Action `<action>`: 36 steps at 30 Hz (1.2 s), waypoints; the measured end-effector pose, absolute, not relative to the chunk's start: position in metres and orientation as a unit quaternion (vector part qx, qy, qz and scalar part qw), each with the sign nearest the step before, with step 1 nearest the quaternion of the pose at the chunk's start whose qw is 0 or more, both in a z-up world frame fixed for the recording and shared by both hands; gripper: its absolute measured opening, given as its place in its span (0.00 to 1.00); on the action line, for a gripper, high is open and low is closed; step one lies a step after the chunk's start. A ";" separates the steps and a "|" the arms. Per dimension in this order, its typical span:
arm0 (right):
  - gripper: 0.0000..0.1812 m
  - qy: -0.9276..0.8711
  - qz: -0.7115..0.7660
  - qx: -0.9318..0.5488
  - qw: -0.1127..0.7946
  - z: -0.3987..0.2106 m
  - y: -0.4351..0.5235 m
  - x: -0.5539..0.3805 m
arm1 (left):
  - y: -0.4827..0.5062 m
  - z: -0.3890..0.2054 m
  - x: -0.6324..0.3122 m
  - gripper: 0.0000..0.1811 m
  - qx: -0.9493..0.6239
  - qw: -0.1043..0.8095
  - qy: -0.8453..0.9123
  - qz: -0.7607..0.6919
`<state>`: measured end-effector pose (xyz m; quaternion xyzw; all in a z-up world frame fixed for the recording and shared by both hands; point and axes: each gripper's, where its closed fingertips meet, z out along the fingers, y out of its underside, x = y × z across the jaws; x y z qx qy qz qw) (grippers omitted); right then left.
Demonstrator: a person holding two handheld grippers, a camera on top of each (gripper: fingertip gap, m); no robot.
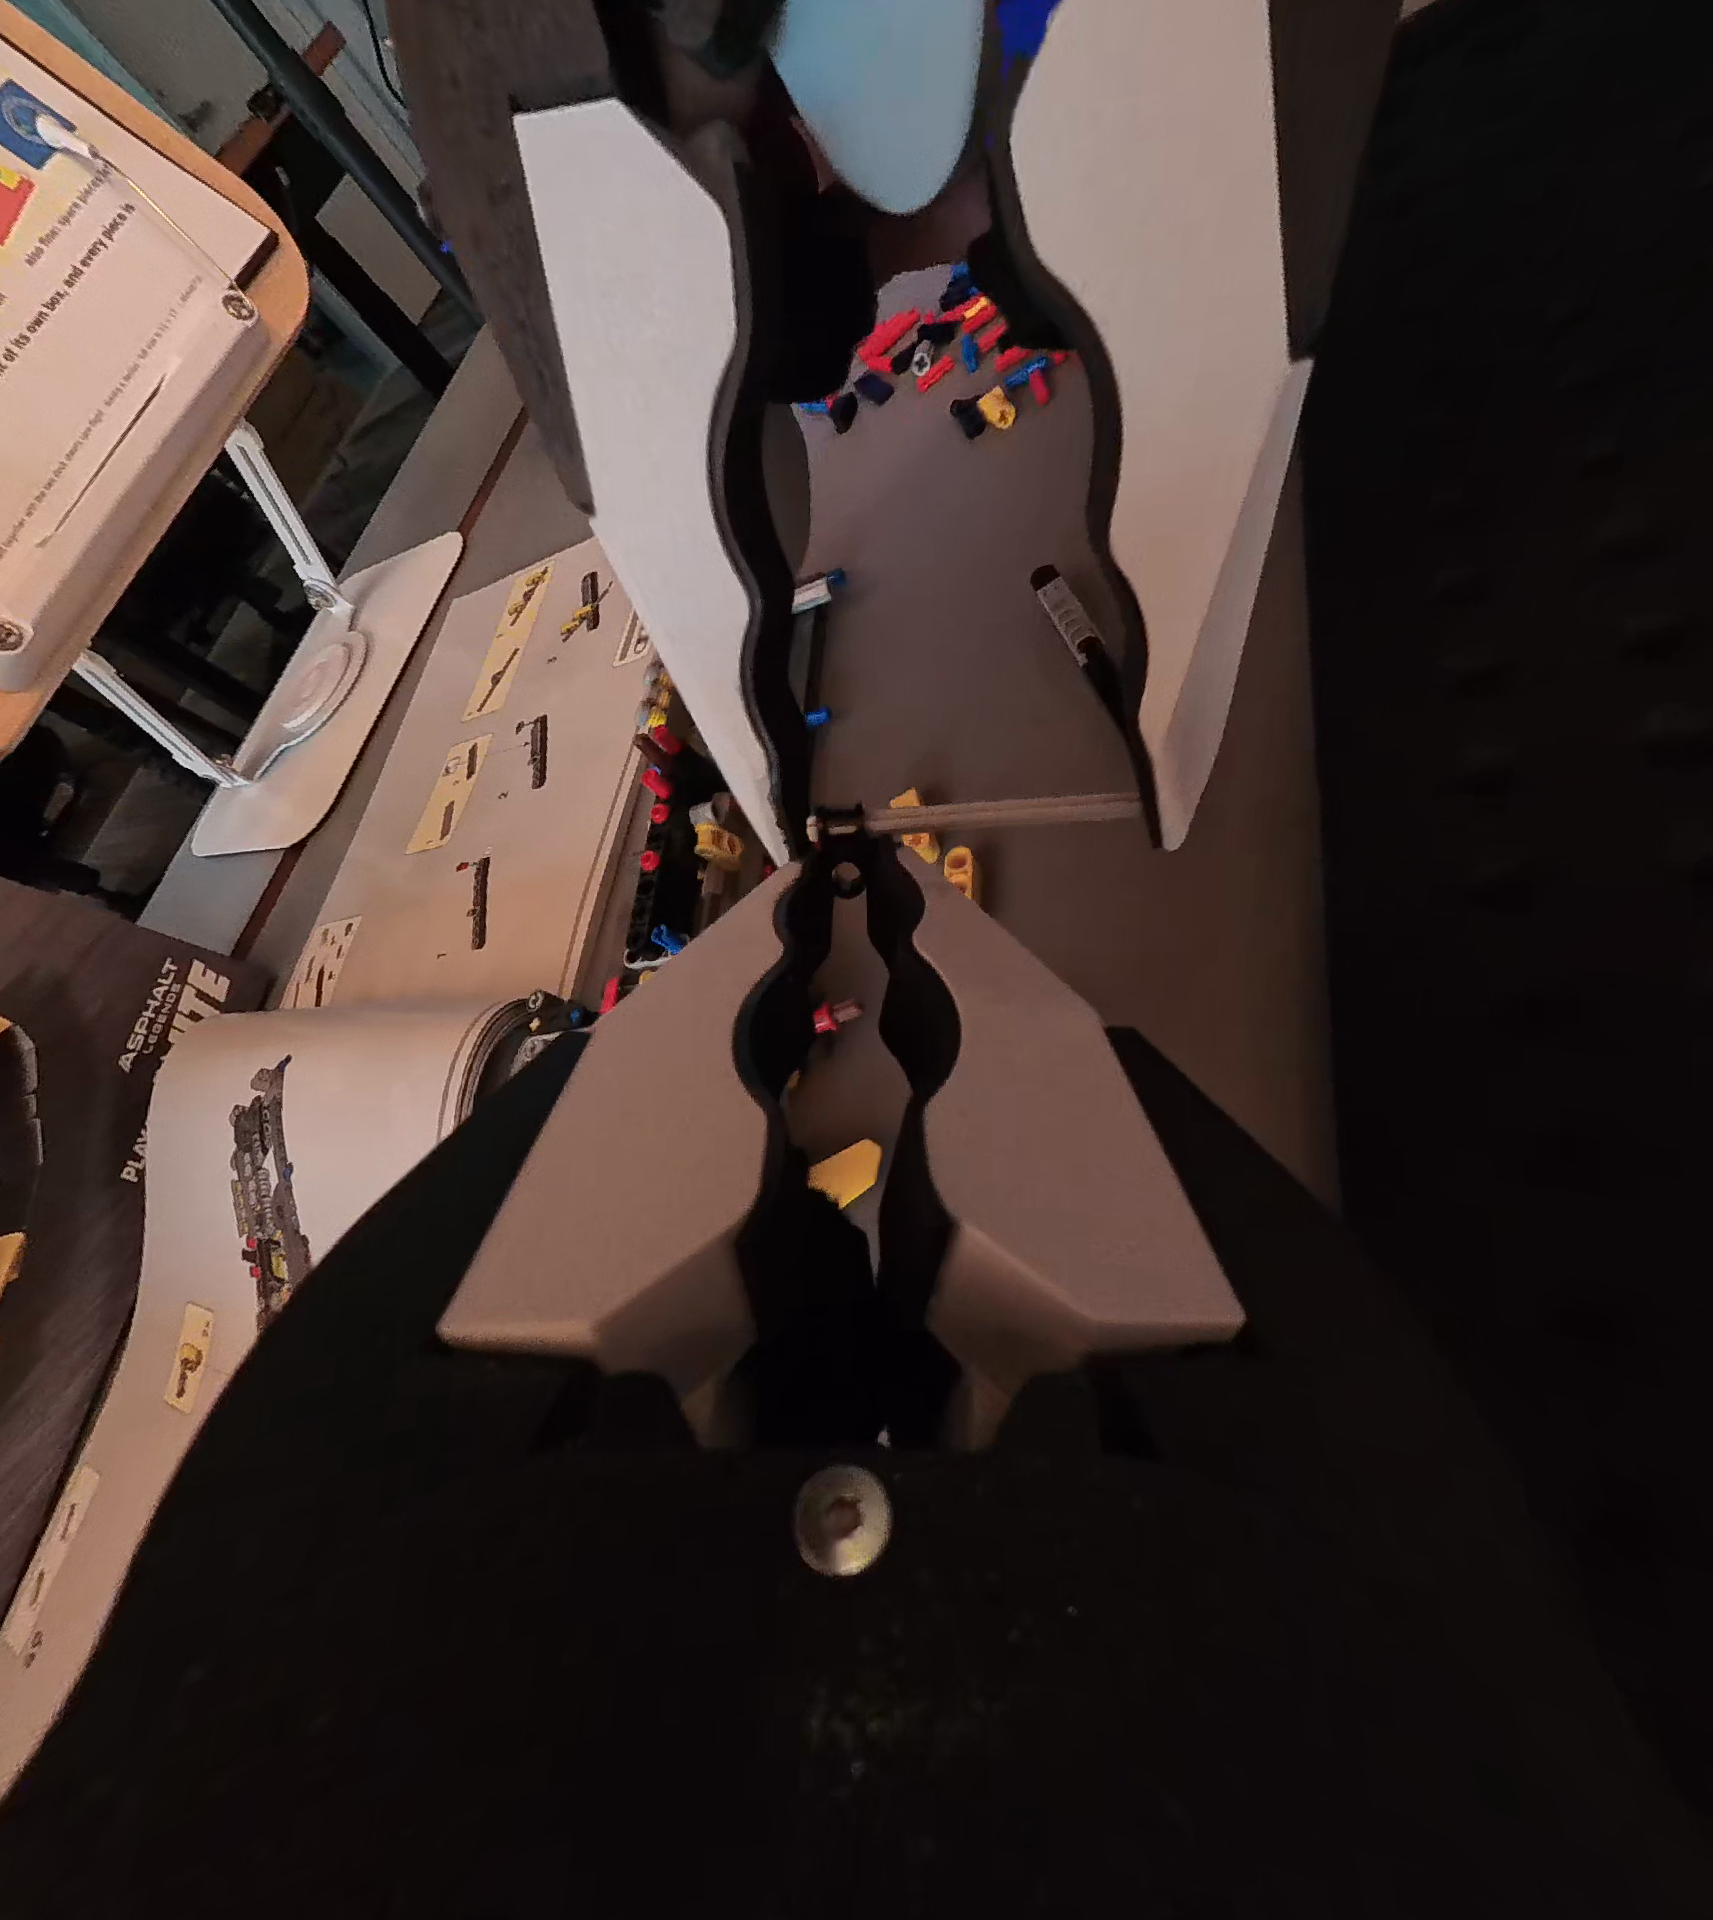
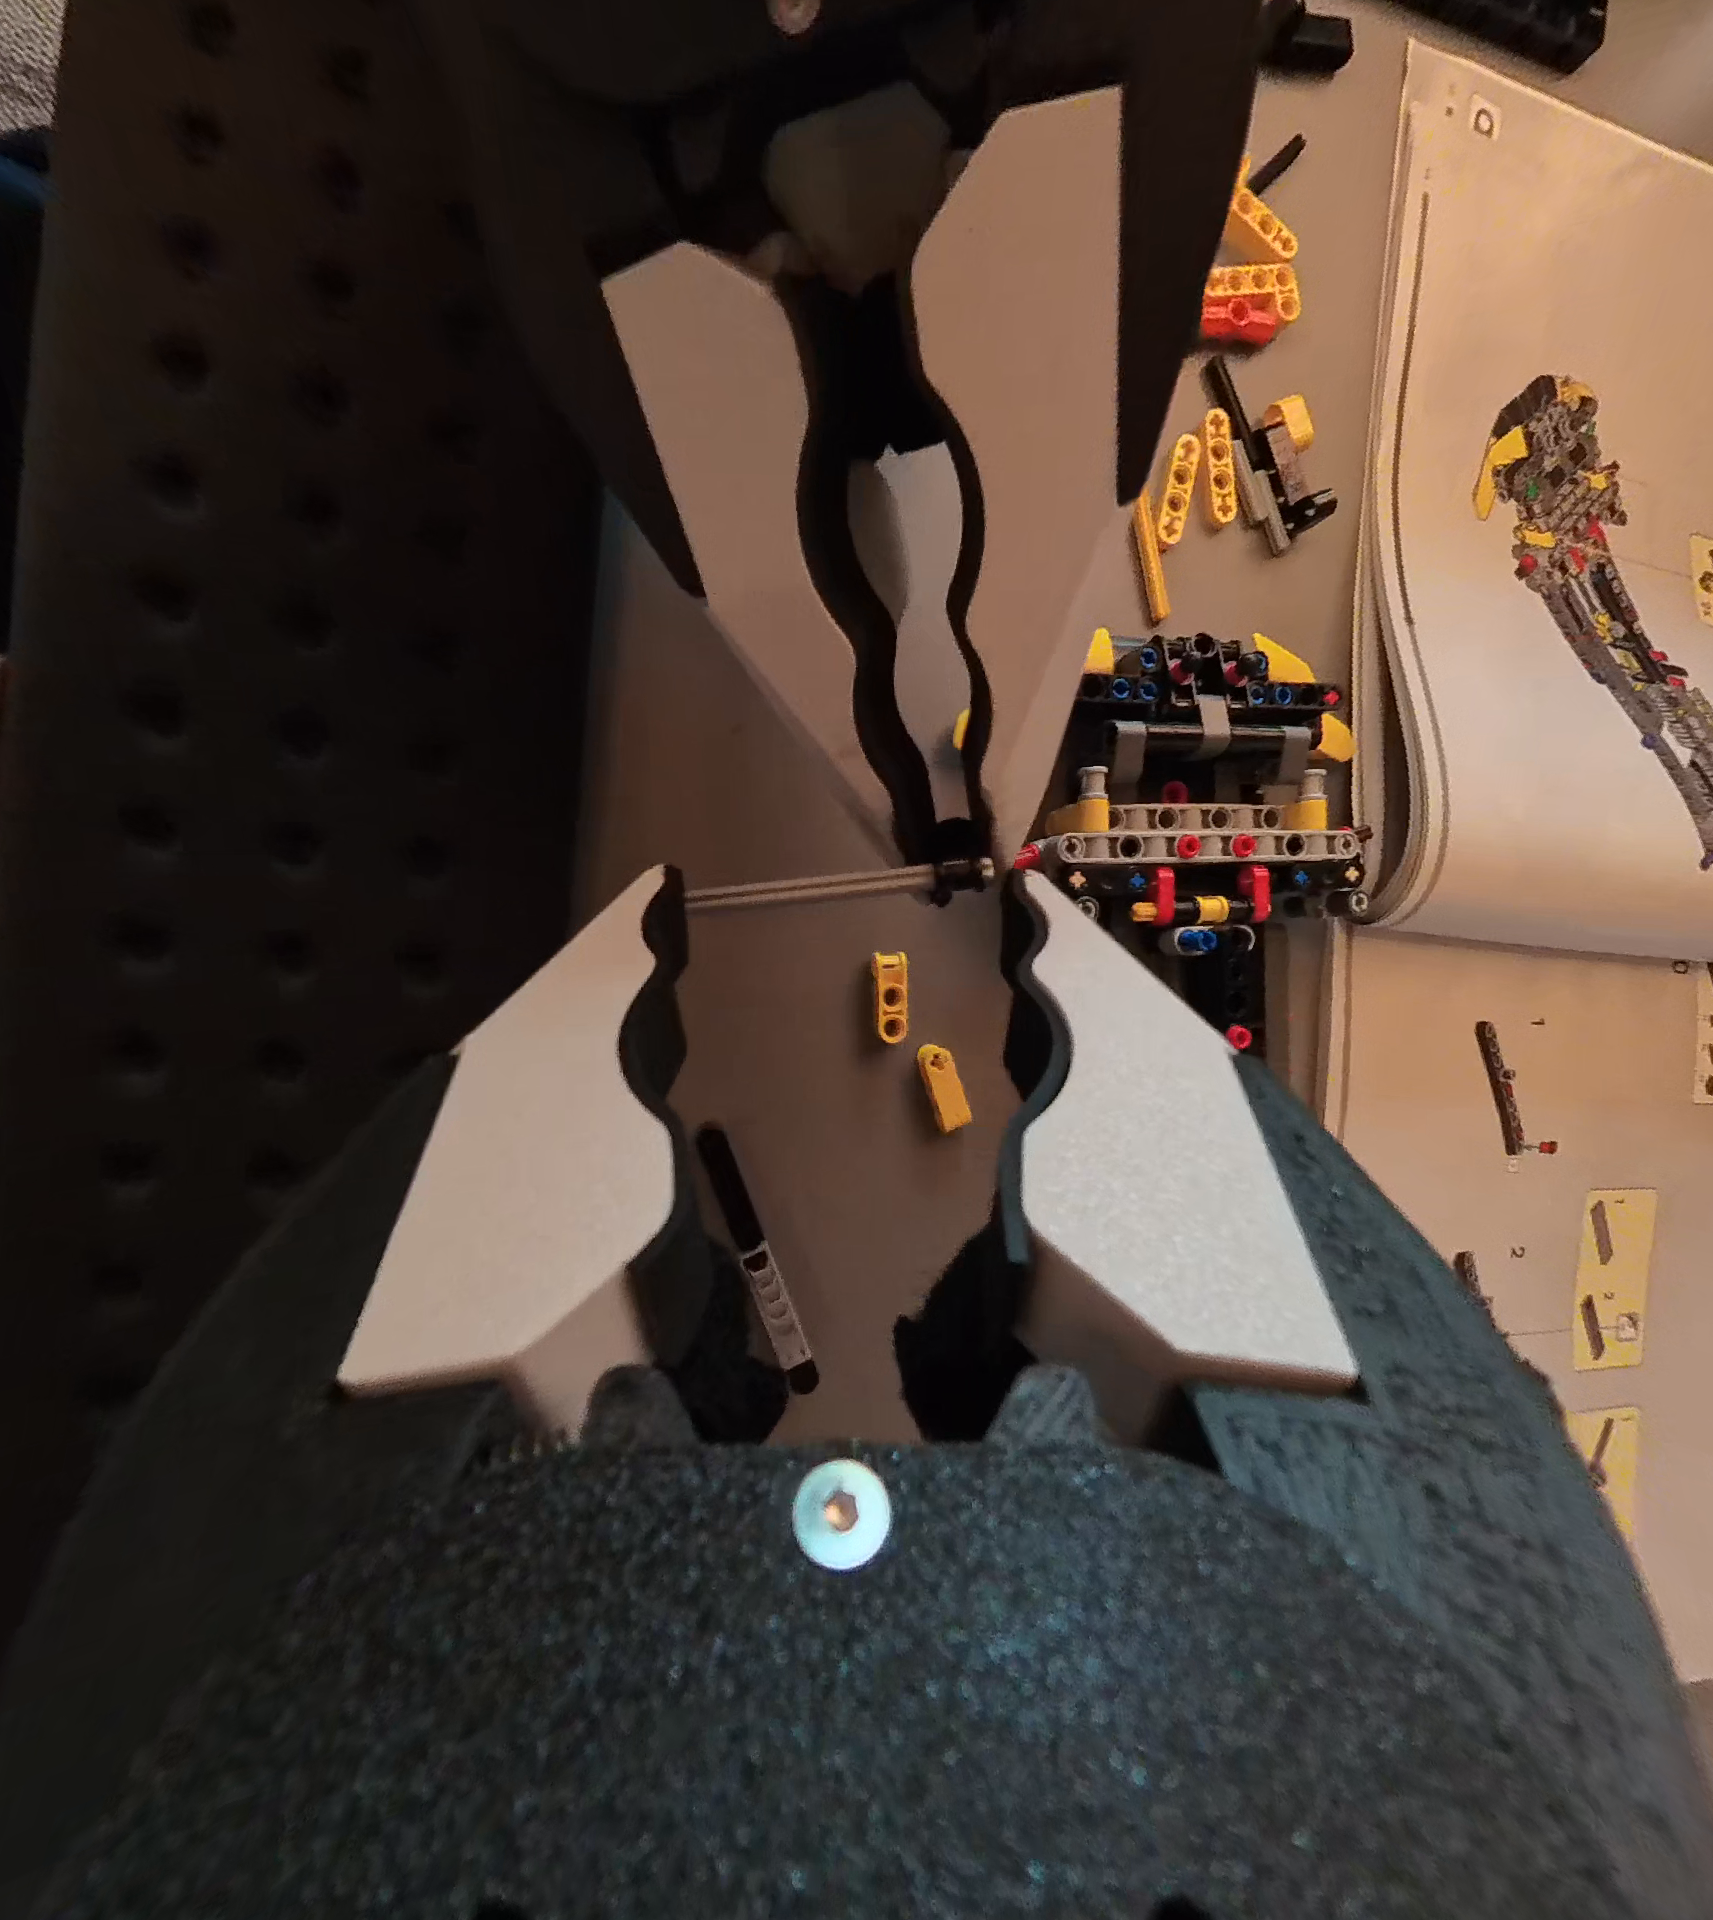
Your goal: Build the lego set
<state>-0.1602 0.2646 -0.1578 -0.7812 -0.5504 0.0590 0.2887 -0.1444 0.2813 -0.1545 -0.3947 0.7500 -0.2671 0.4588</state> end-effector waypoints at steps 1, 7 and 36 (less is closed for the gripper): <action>0.34 -0.549 0.059 -0.782 0.289 -0.158 0.265 -0.160 | 0.282 -0.154 -0.145 0.03 -0.394 0.461 0.750 -0.264; 0.31 -0.546 0.063 -0.785 0.287 -0.156 0.265 -0.159 | 0.285 -0.152 -0.145 0.03 -0.398 0.464 0.745 -0.266; 0.29 -0.559 0.024 -0.782 0.273 -0.165 0.265 -0.154 | 0.287 -0.159 -0.141 0.03 -0.372 0.497 0.756 -0.206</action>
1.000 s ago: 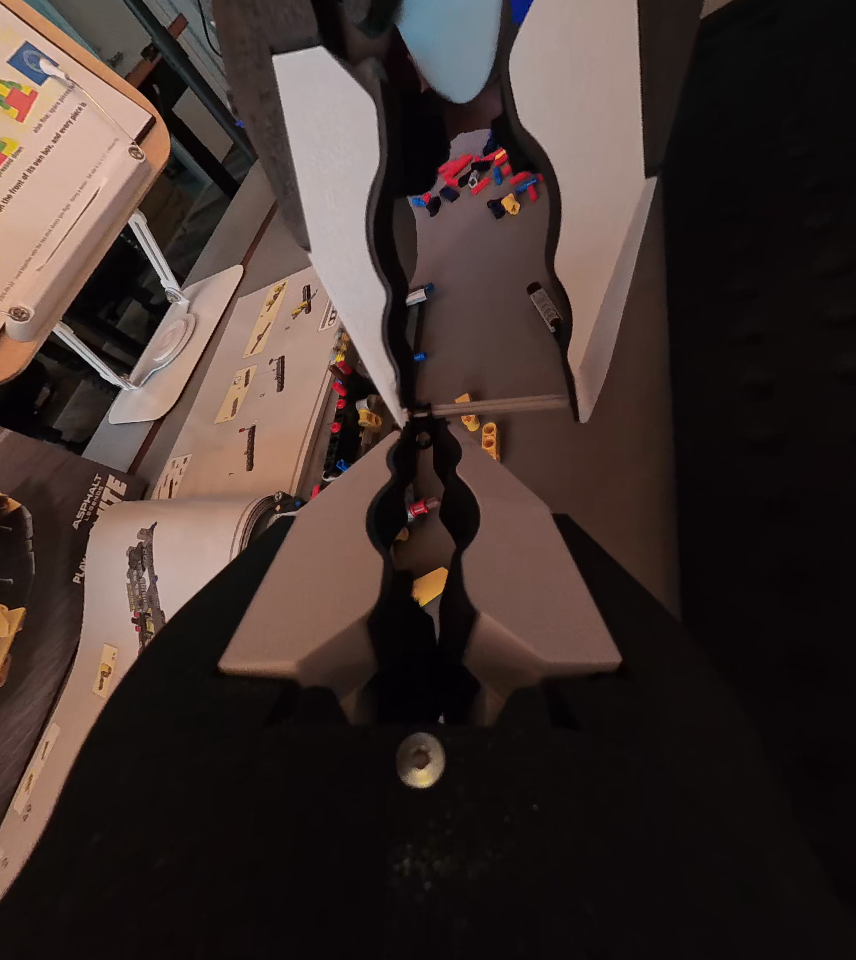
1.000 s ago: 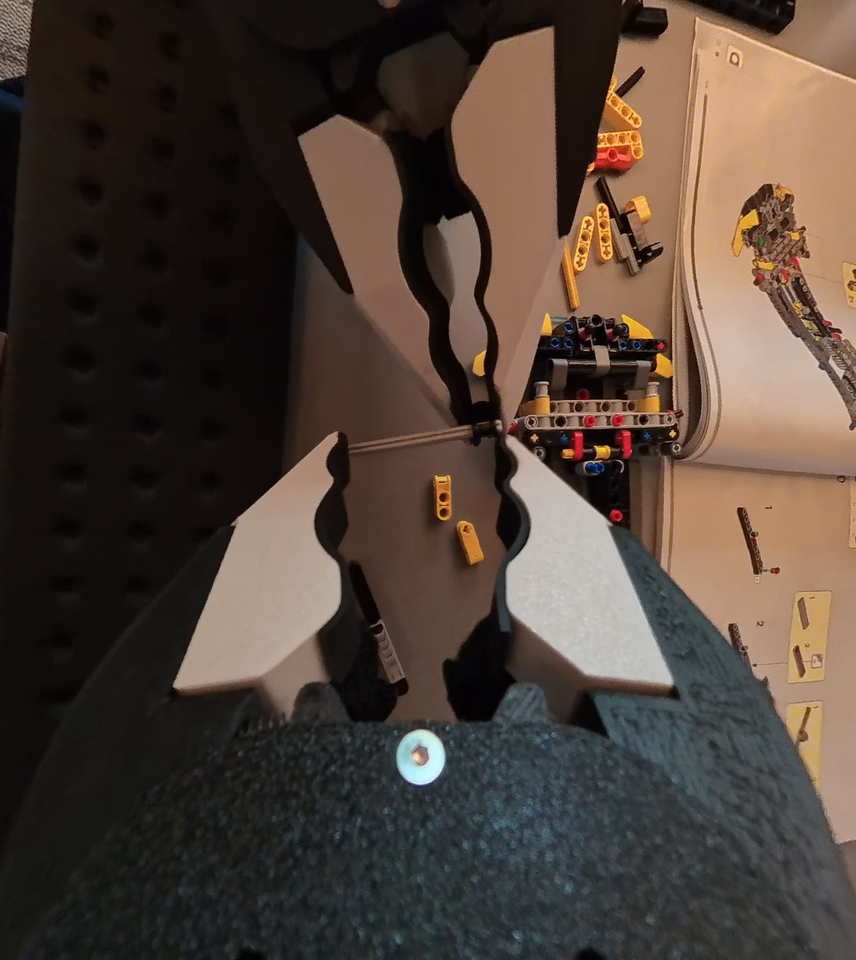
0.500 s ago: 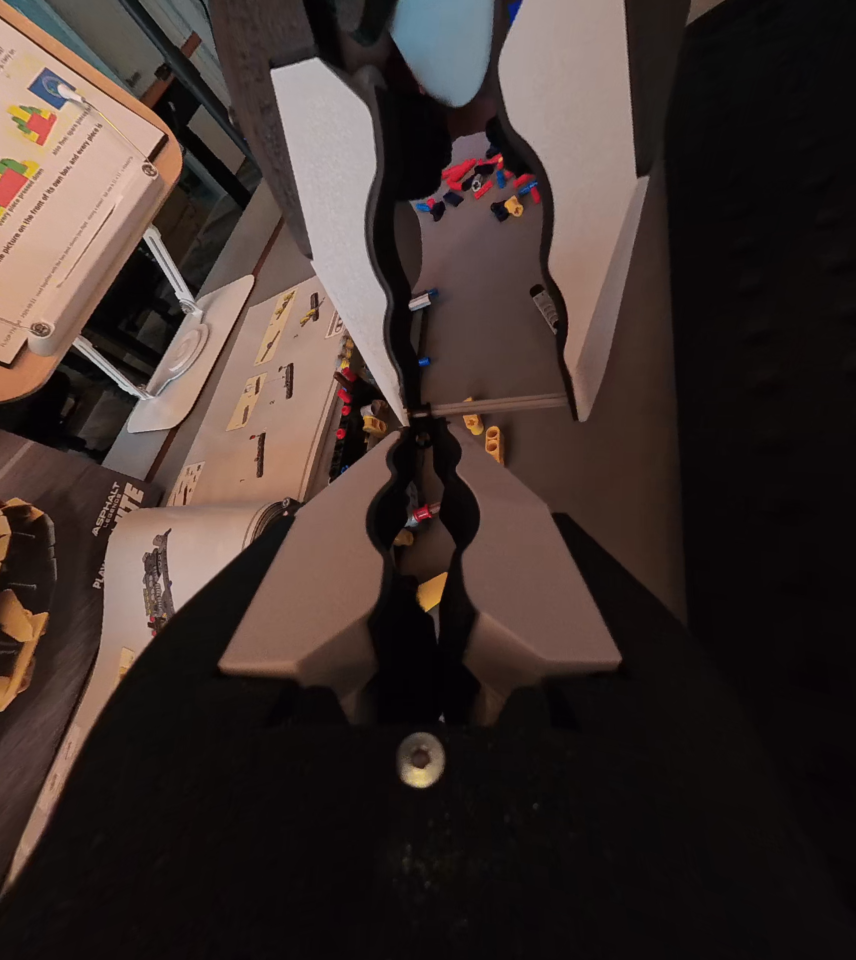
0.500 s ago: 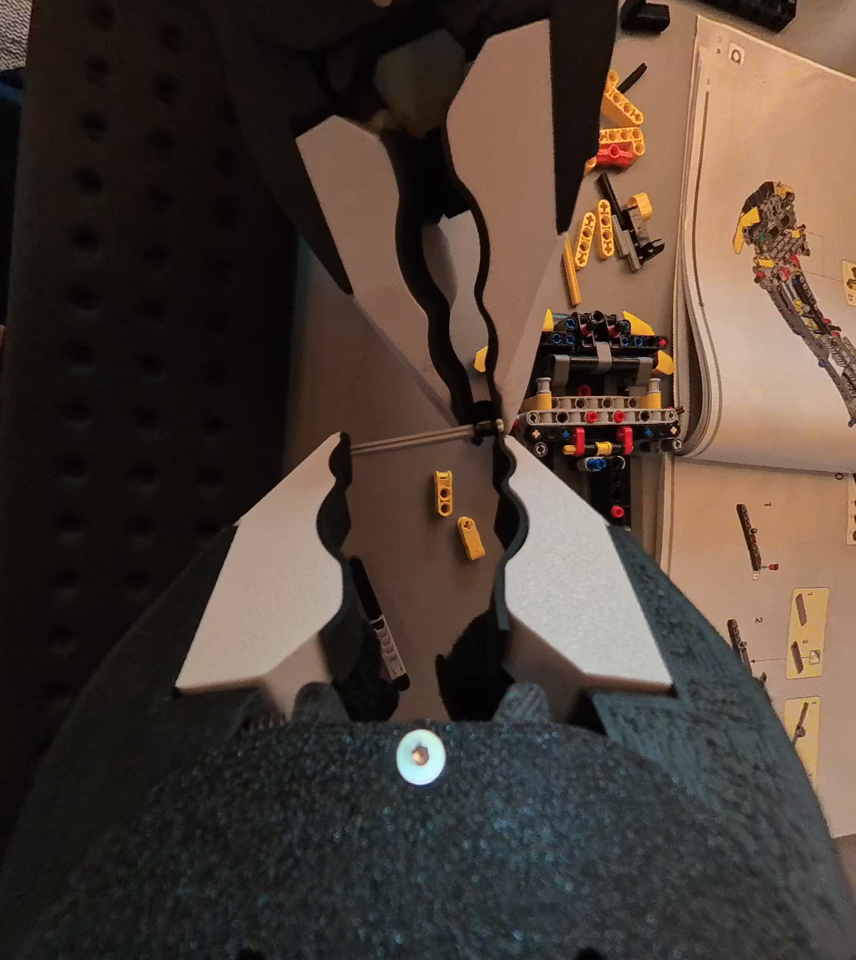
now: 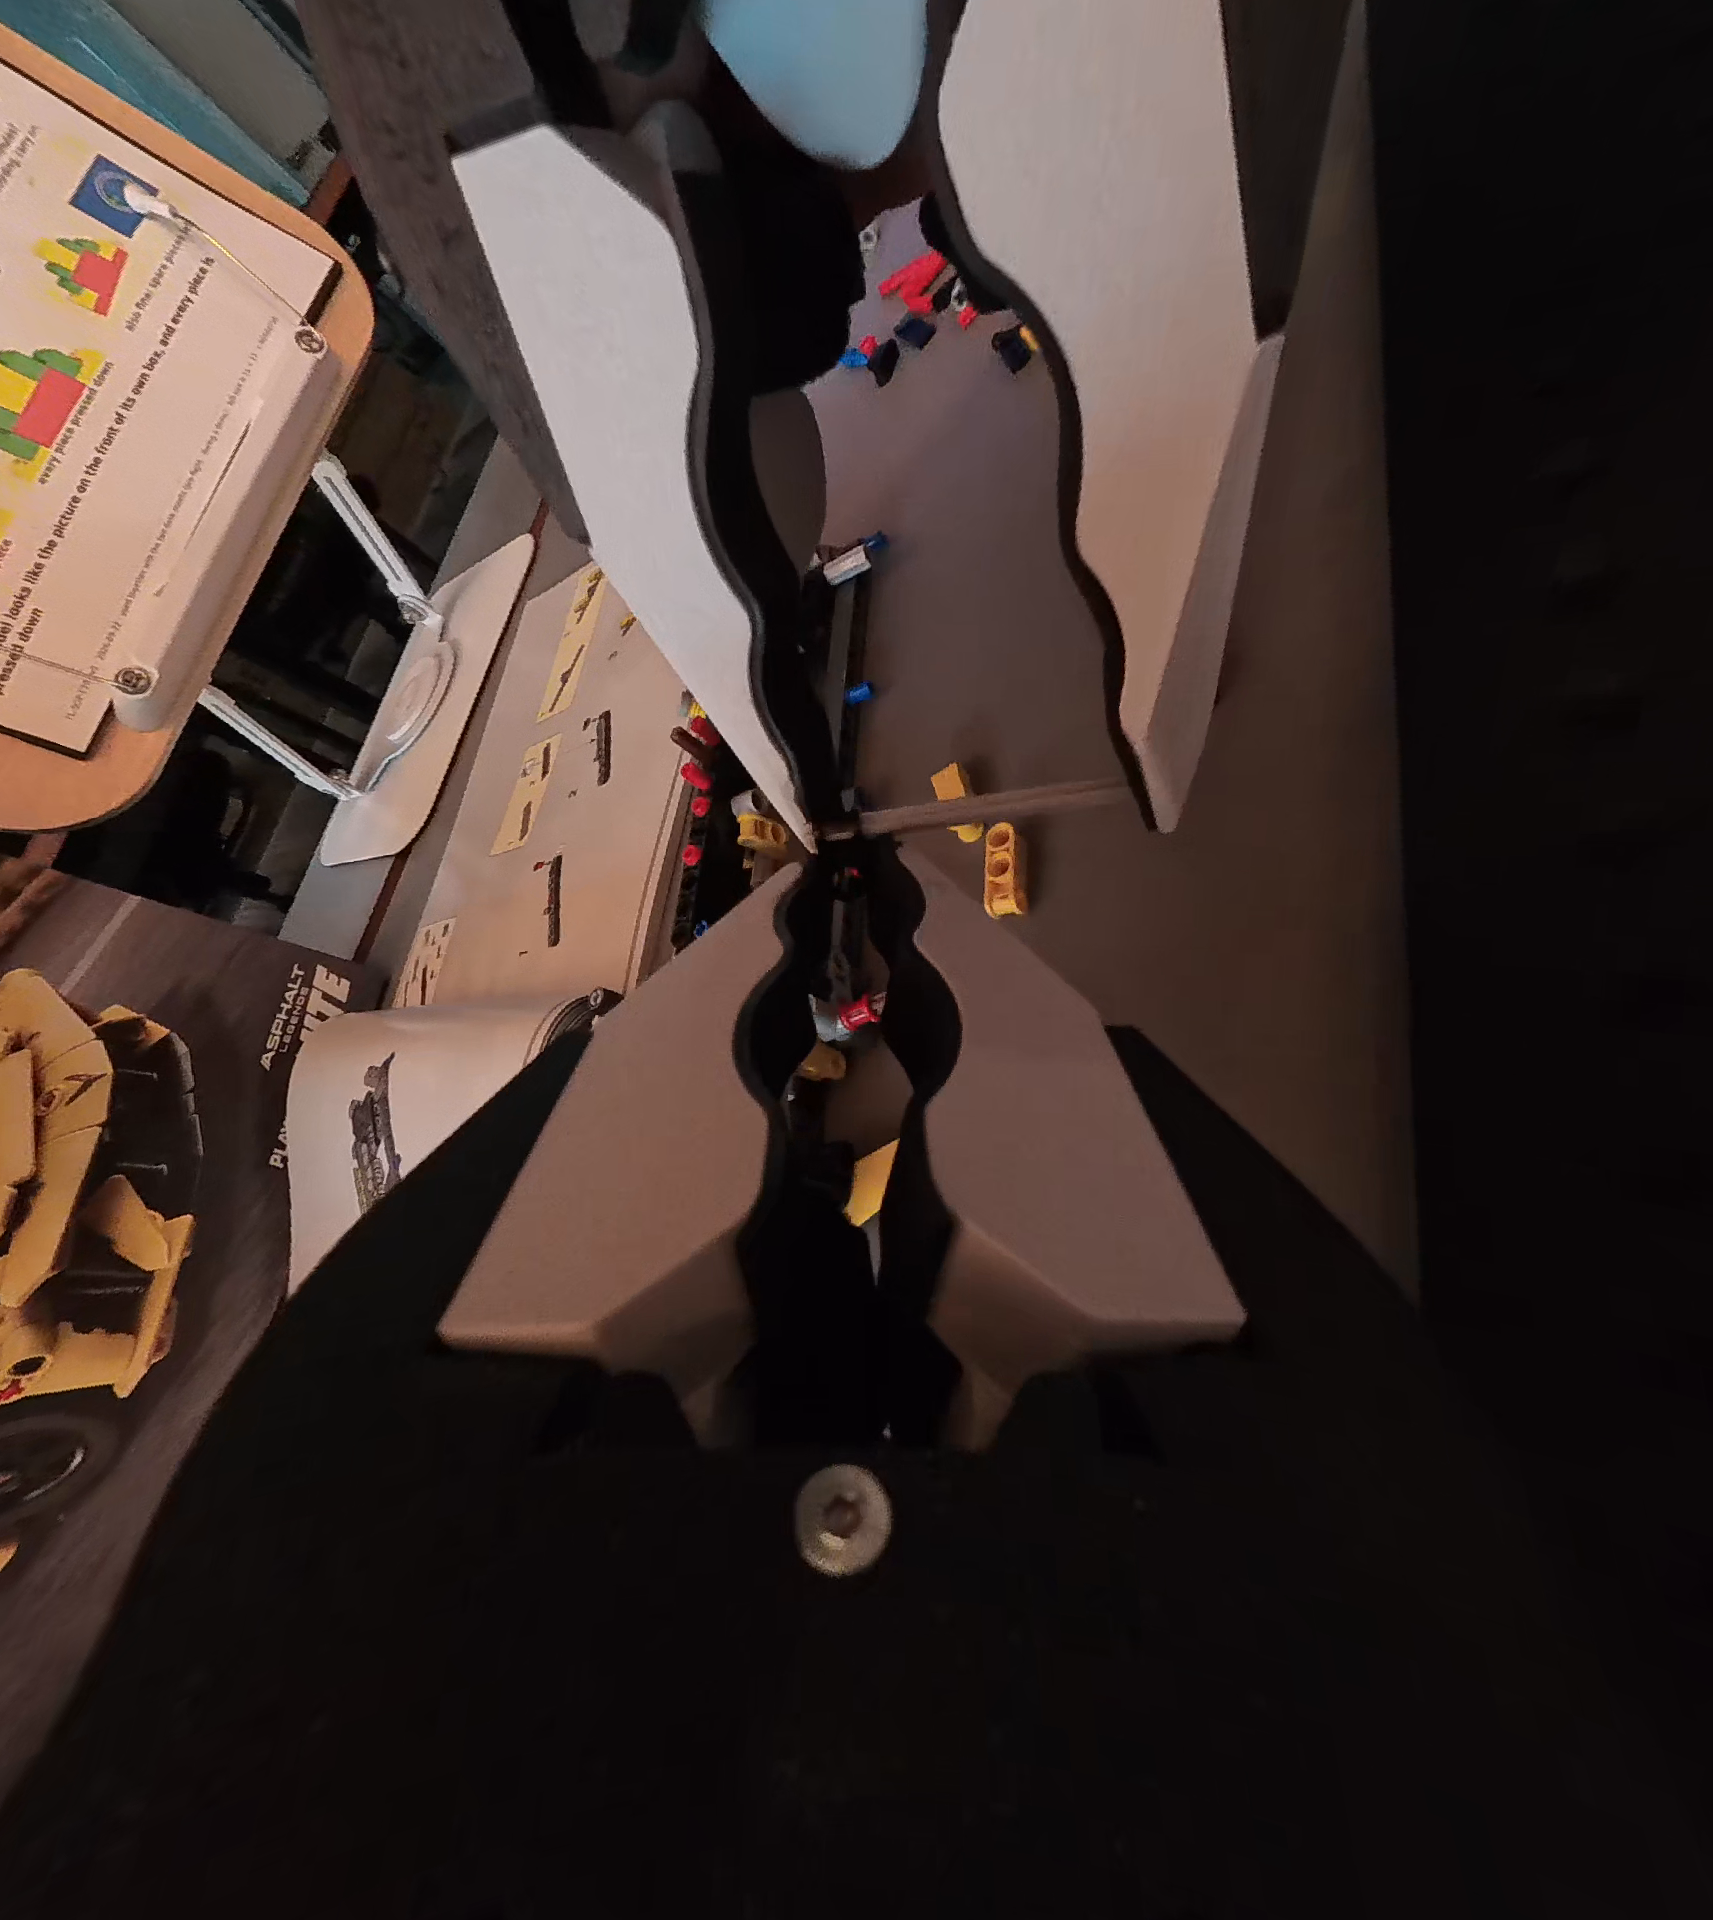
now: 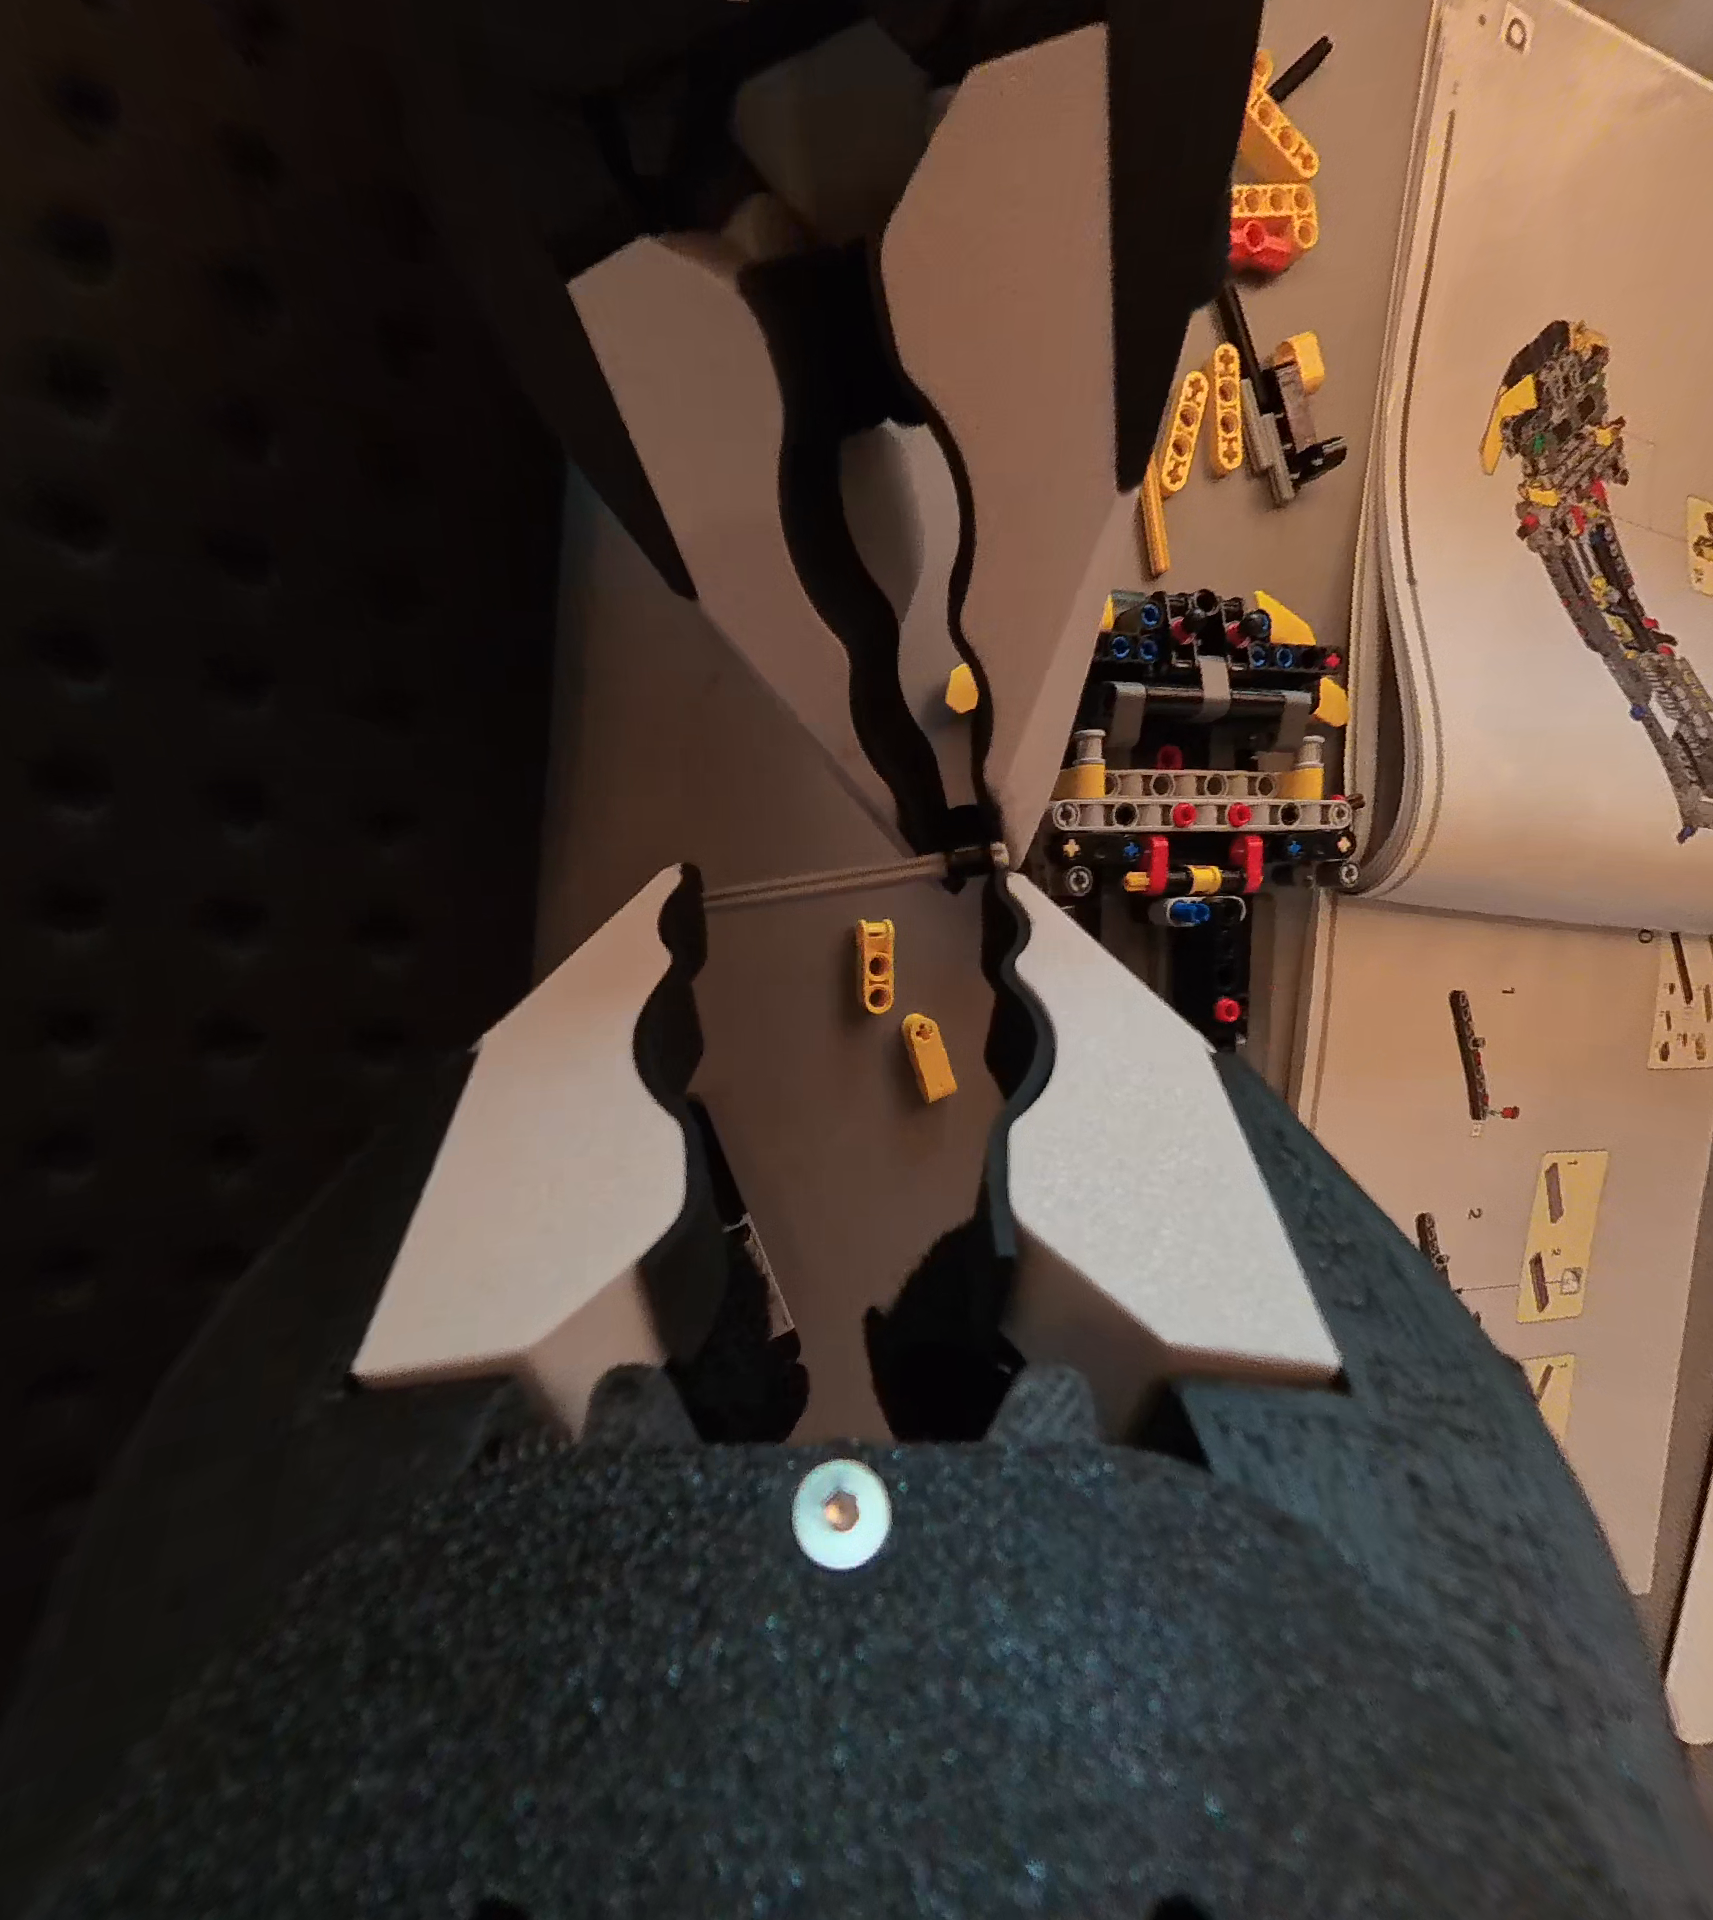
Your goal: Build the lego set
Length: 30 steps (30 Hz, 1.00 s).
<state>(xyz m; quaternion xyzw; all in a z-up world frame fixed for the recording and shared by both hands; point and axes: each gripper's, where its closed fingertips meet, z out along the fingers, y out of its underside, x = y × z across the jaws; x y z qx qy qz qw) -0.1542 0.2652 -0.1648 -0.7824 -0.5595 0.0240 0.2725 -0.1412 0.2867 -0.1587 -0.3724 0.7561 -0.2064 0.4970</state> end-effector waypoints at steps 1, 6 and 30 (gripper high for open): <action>0.29 -0.559 0.024 -0.782 0.275 -0.165 0.265 -0.154 | 0.287 -0.158 -0.141 0.03 -0.371 0.499 0.756 -0.204; 0.21 -0.560 0.019 -0.778 0.284 -0.161 0.267 -0.152 | 0.284 -0.157 -0.140 0.02 -0.361 0.507 0.757 -0.200; 0.17 -0.561 0.018 -0.779 0.278 -0.173 0.267 -0.151 | 0.286 -0.167 -0.140 0.03 -0.361 0.498 0.768 -0.177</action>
